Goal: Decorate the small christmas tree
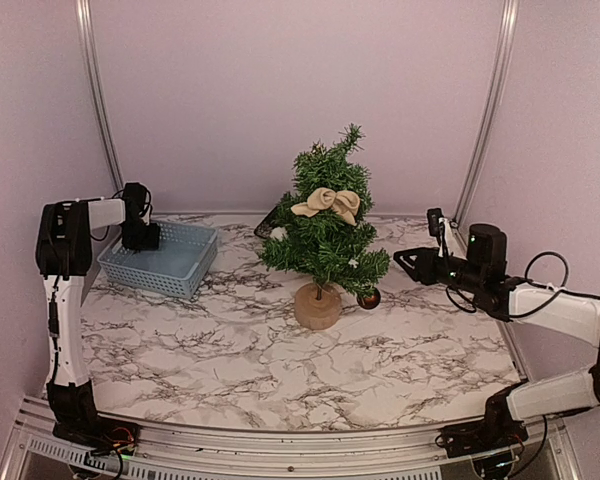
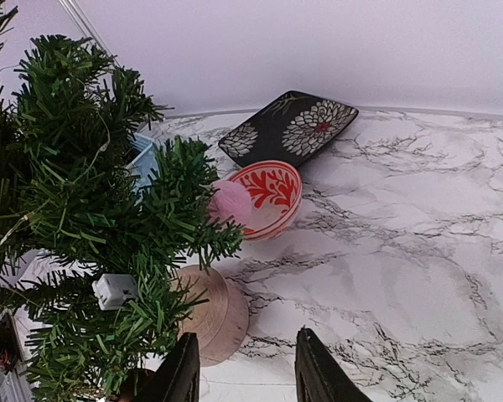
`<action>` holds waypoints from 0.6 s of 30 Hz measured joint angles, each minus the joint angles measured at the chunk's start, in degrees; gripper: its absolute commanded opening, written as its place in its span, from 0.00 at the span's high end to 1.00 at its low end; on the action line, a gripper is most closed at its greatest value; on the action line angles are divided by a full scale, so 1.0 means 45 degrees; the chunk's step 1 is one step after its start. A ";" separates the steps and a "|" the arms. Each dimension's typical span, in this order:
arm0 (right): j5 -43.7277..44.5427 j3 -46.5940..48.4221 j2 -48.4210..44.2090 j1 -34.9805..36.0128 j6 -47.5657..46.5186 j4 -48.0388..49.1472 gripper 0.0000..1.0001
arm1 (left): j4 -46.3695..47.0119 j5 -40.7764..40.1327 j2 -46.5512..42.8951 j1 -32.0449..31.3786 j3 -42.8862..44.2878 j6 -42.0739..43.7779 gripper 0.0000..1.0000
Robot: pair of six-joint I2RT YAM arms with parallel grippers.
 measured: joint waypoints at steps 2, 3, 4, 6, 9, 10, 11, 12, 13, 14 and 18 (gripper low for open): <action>0.0005 0.0000 -0.0160 0.0000 0.0000 -0.0039 0.62 | 0.0053 0.0335 -0.0155 0.0000 -0.0243 -0.0049 0.50; 0.0005 0.0000 -0.0214 0.0000 0.0000 -0.0049 0.62 | 0.0049 0.0568 -0.0287 -0.0005 -0.0447 -0.0097 0.51; 0.0005 0.0000 -0.0282 0.0000 0.0000 -0.0053 0.62 | 0.0024 0.0729 -0.0418 -0.0010 -0.0612 -0.0219 0.53; 0.0005 0.0000 -0.0379 0.0000 0.0000 -0.0063 0.62 | -0.0005 0.1151 -0.0801 -0.0053 -0.1185 -0.0355 0.58; 0.0005 0.0000 -0.0452 0.0000 0.0000 -0.0063 0.62 | -0.0165 0.1501 -0.1627 -0.0204 -0.2331 -0.0607 0.67; 0.0005 0.0000 -0.0471 0.0000 0.0000 -0.0063 0.62 | -0.0282 0.1564 -0.1962 -0.0311 -0.2769 -0.0661 0.69; 0.0005 0.0000 -0.0486 0.0000 0.0000 -0.0063 0.62 | -0.0418 0.1603 -0.2278 -0.0461 -0.3128 -0.0729 0.72; 0.0005 0.0000 -0.0495 0.0000 0.0000 -0.0063 0.62 | -0.0544 0.1617 -0.2594 -0.0665 -0.3458 -0.0767 0.74; 0.0005 0.0000 -0.0500 0.0000 0.0005 -0.0058 0.62 | -0.0646 0.1627 -0.2895 -0.0908 -0.3735 -0.0787 0.75; 0.0005 0.0000 -0.0500 0.0000 0.0010 -0.0058 0.62 | -0.0729 0.1637 -0.3181 -0.1180 -0.3944 -0.0782 0.76; 0.0005 0.0000 -0.0500 0.0000 0.0024 -0.0058 0.62 | -0.0792 0.2059 -0.3988 -0.2127 -0.4333 -0.0670 0.72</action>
